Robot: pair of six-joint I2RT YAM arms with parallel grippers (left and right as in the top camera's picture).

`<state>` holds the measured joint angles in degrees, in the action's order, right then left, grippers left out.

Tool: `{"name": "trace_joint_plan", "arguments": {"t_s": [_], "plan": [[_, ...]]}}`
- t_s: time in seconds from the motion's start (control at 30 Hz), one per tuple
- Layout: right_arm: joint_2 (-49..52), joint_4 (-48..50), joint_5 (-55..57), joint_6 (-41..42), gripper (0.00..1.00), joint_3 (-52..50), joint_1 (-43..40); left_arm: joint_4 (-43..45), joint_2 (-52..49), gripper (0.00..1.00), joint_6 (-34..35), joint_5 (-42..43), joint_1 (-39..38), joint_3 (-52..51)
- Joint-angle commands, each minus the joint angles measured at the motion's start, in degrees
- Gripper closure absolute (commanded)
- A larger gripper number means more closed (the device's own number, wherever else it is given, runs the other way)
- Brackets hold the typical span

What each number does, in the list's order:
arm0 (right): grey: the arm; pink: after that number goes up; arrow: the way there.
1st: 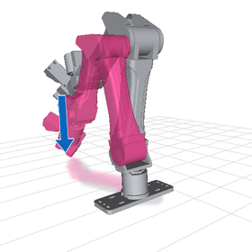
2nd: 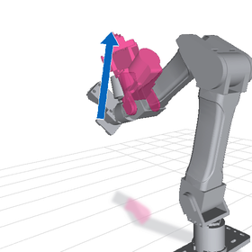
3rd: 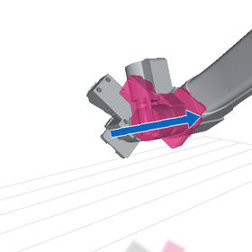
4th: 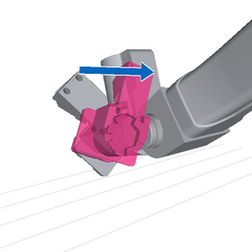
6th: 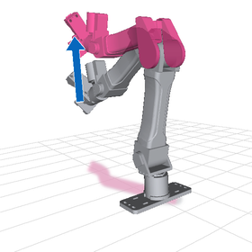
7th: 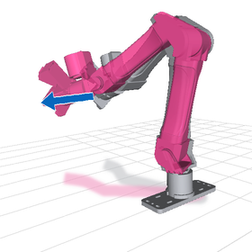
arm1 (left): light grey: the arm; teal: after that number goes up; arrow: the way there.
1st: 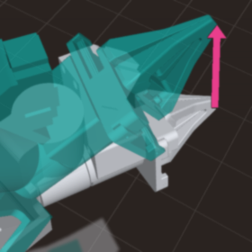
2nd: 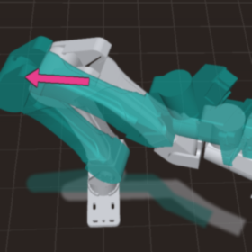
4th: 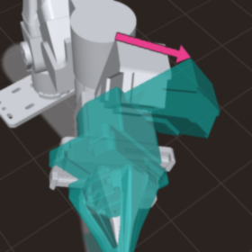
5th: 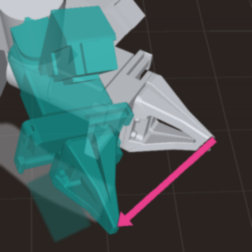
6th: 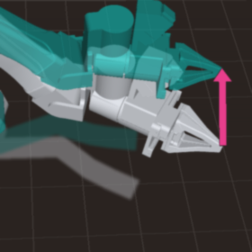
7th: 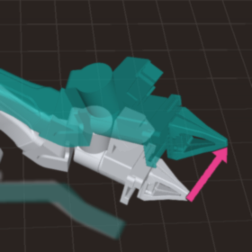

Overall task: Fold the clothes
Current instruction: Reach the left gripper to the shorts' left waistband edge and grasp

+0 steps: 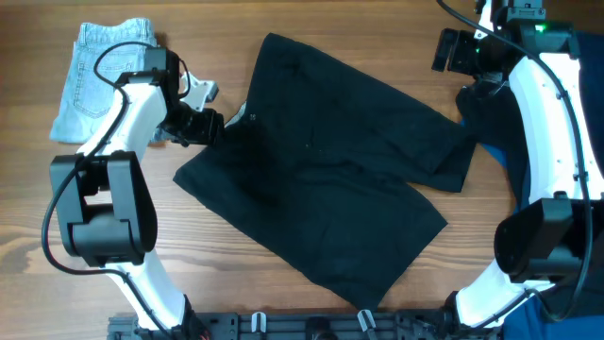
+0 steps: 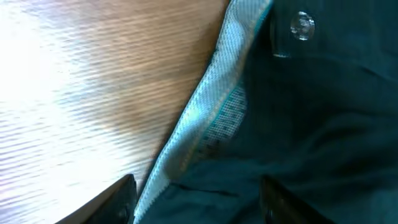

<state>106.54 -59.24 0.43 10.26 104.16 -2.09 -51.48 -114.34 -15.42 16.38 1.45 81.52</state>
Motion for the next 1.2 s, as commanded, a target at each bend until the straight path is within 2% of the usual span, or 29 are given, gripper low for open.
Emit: {"name": "trace_joint_plan", "arguments": {"t_s": [0.0,0.03,0.13,0.2,0.27,0.37,0.5,0.57,0.67,0.83,0.87,1.07,1.17], "plan": [[-0.24,0.20,-0.46,0.37,0.00,-0.04,-0.09,0.00,-1.01,0.37,-2.47,-2.14,-0.07,0.39],[-0.24,0.22,-0.46,0.39,0.00,-0.04,-0.09,-0.42,-1.01,0.33,-2.73,-2.10,-0.07,0.13],[-0.24,0.22,-0.46,0.37,0.00,-0.04,-0.09,-3.15,-1.07,0.36,-6.05,-2.12,-0.07,0.09],[-0.24,0.22,-0.46,0.37,0.00,-0.04,-0.09,-4.39,-1.07,0.34,-8.41,-2.12,-0.07,0.09],[-0.24,0.22,-0.46,0.37,0.00,-0.04,-0.09,-4.46,-1.18,0.28,-8.44,-3.45,-0.07,0.09],[-0.24,0.22,-0.46,0.37,0.00,-0.04,-0.09,-4.00,-2.36,0.27,-8.44,-5.97,-0.07,0.09],[-0.24,0.22,-0.46,0.39,0.00,-0.04,-0.09,-4.00,-4.39,0.29,-8.41,-6.08,0.04,0.09],[-0.24,0.22,-0.46,0.37,0.00,-0.04,-0.09,-4.13,-4.63,0.35,-8.33,-6.03,0.15,0.09],[-0.24,0.22,-0.46,0.39,0.00,-0.04,-0.09,-5.14,-4.72,0.36,-7.28,-6.03,0.28,0.09],[-0.24,0.22,-0.46,0.39,0.00,-0.04,-0.09,-7.67,-5.07,0.49,3.21,-6.43,1.07,-0.50],[-0.24,0.22,-0.46,0.39,0.00,-0.04,-0.09,-8.24,-5.07,0.48,7.58,-7.89,1.07,-1.64],[-0.24,0.20,-0.46,0.37,0.00,-0.04,-0.09,-8.22,-5.07,0.49,16.50,-9.14,1.07,-6.95],[-0.24,0.22,-0.46,0.37,0.00,-0.04,-0.09,-9.07,-5.07,0.51,22.12,-12.57,1.07,-8.68]]}}
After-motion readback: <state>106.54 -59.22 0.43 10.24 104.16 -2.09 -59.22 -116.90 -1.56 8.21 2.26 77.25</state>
